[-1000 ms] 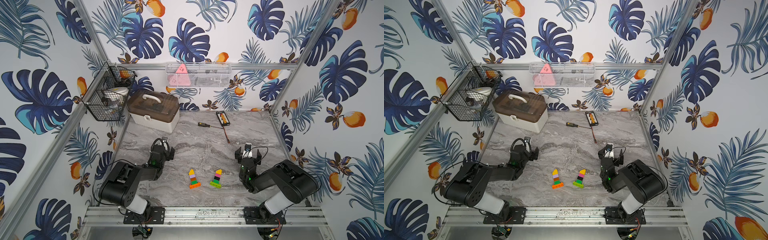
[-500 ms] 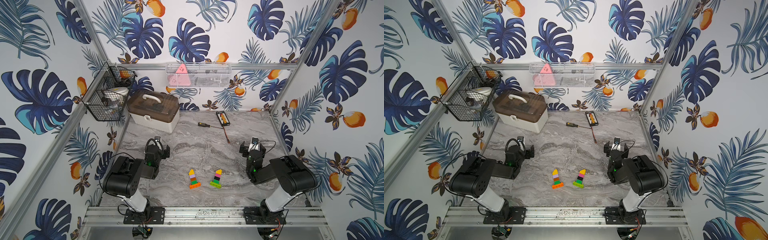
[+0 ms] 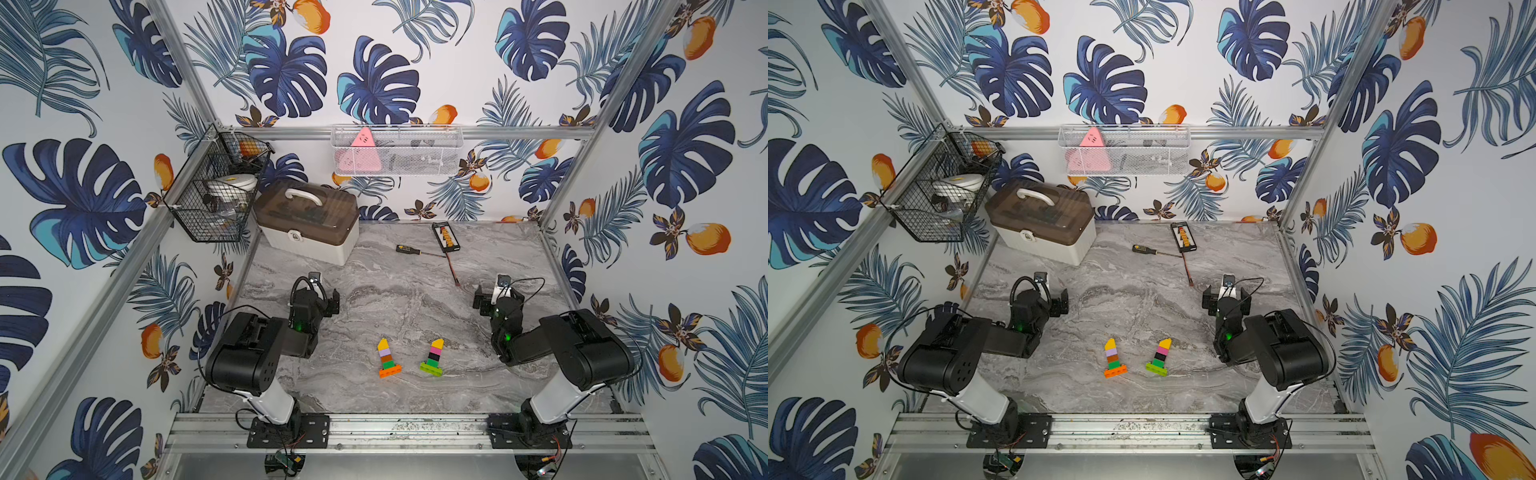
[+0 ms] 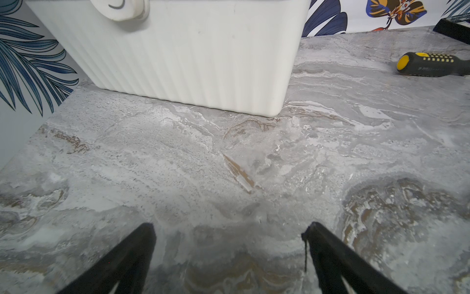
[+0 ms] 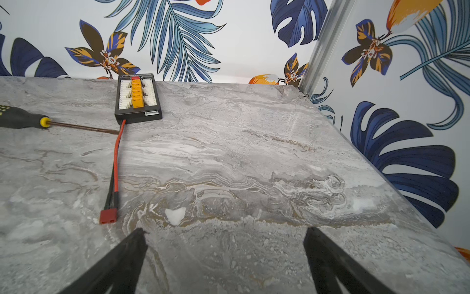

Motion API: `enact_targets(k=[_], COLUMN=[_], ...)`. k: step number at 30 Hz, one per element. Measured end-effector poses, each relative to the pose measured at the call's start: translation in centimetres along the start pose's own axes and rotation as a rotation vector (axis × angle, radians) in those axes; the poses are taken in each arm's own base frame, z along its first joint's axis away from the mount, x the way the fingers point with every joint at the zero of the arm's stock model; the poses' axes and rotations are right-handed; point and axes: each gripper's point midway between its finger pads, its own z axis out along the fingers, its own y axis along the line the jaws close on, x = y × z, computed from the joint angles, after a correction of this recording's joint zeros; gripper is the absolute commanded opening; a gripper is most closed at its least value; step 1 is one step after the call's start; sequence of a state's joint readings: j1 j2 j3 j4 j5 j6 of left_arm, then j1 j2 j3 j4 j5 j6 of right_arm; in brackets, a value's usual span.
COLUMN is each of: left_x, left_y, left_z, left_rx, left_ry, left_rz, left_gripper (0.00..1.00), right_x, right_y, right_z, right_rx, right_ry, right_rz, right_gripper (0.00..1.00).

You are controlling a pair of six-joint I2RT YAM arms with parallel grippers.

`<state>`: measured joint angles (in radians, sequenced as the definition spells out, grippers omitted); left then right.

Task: Assemble the number 1 with lego
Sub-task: Reset both arms

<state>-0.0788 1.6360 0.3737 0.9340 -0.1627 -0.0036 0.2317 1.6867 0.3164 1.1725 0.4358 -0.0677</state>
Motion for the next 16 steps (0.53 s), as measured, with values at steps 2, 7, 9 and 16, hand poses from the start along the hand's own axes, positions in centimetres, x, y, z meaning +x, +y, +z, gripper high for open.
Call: enact_targets(k=[2, 7, 9, 16], left_x=[-0.02, -0.13, -0.04, -0.05], left_y=[0.0, -0.02, -0.02, -0.02], left_z=[0.01, 0.14, 0.14, 0.13], left_rx=[0.0, 0.0, 0.0, 0.0], left_ry=[0.0, 0.0, 0.003, 0.003], left_rz=[-0.001, -0.002, -0.001, -0.001], left_gripper=[0.99, 0.99, 0.99, 0.99], right_x=[0.01, 0.03, 0.02, 0.02], right_y=[0.0, -0.01, -0.01, 0.04], right_z=[0.0, 0.01, 0.01, 0.01], right_rx=[0.0, 0.0, 0.0, -0.003], right_ry=[0.0, 0.001, 0.001, 0.001], right_rz=[0.0, 0.0, 0.0, 0.0], right_gripper=[1.0, 1.0, 1.0, 1.0])
